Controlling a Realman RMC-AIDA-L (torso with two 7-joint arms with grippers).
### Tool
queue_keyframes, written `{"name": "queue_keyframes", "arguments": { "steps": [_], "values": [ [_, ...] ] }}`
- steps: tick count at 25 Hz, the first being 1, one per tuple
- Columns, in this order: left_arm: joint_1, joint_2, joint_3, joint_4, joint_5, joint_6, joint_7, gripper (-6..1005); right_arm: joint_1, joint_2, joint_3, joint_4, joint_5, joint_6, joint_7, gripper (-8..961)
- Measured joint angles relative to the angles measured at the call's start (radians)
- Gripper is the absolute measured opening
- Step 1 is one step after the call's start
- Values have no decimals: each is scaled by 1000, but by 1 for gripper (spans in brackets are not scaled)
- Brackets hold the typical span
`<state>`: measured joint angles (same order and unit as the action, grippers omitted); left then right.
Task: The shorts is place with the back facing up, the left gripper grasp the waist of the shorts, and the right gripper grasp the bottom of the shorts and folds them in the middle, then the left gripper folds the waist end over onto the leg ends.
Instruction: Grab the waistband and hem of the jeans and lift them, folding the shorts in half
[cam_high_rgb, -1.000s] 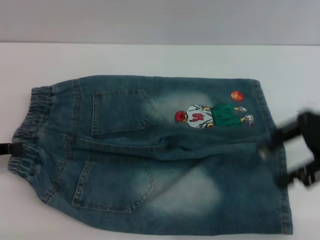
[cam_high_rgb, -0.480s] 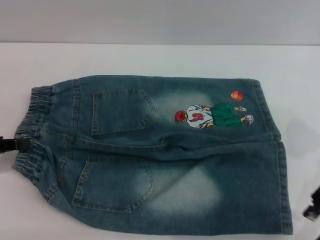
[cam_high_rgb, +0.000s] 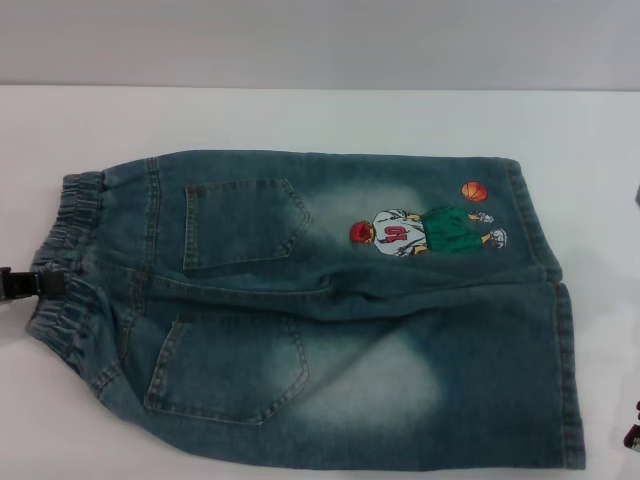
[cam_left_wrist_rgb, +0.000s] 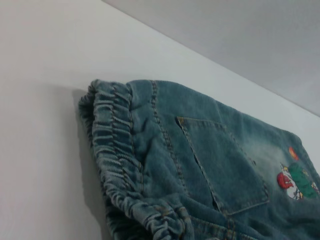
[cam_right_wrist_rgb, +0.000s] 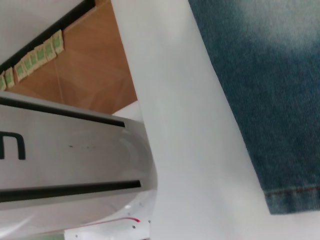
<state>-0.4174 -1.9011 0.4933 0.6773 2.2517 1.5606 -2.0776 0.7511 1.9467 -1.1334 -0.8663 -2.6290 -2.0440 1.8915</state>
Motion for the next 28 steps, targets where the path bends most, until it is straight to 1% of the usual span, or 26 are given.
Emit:
{"name": "queue_keyframes", "arguments": {
  "steps": [2, 4, 5, 6, 7, 9, 20, 28],
  "values": [
    [-1, -1, -7, 0, 0, 0, 0, 34, 3, 11, -6, 0, -25, 13, 0, 704],
    [-1, -2, -14, 0, 0, -1, 0, 34, 6, 27, -10, 5, -67, 34, 0, 704],
    [-2, -3, -16, 0, 0, -1, -1, 34, 9, 45, -10, 10, -113, 56, 0, 705],
    [-3, -4, -16, 0, 0, -1, -1, 34, 9, 45, -10, 10, -113, 56, 0, 705],
    [-3, -4, -16, 0, 0, -1, -1, 34, 10, 54, -10, 12, -132, 65, 0, 705],
    [-3, -5, -17, 0, 0, -1, -1, 34, 10, 63, -10, 13, -146, 76, 0, 705],
    [-3, -10, -18, 3, 0, -1, -1, 34, 11, 77, -8, 12, -143, 108, -5, 705],
    [-3, -13, -16, 7, 0, -1, -1, 34, 11, 82, -10, 12, -145, 123, -4, 705]
  ]
}}
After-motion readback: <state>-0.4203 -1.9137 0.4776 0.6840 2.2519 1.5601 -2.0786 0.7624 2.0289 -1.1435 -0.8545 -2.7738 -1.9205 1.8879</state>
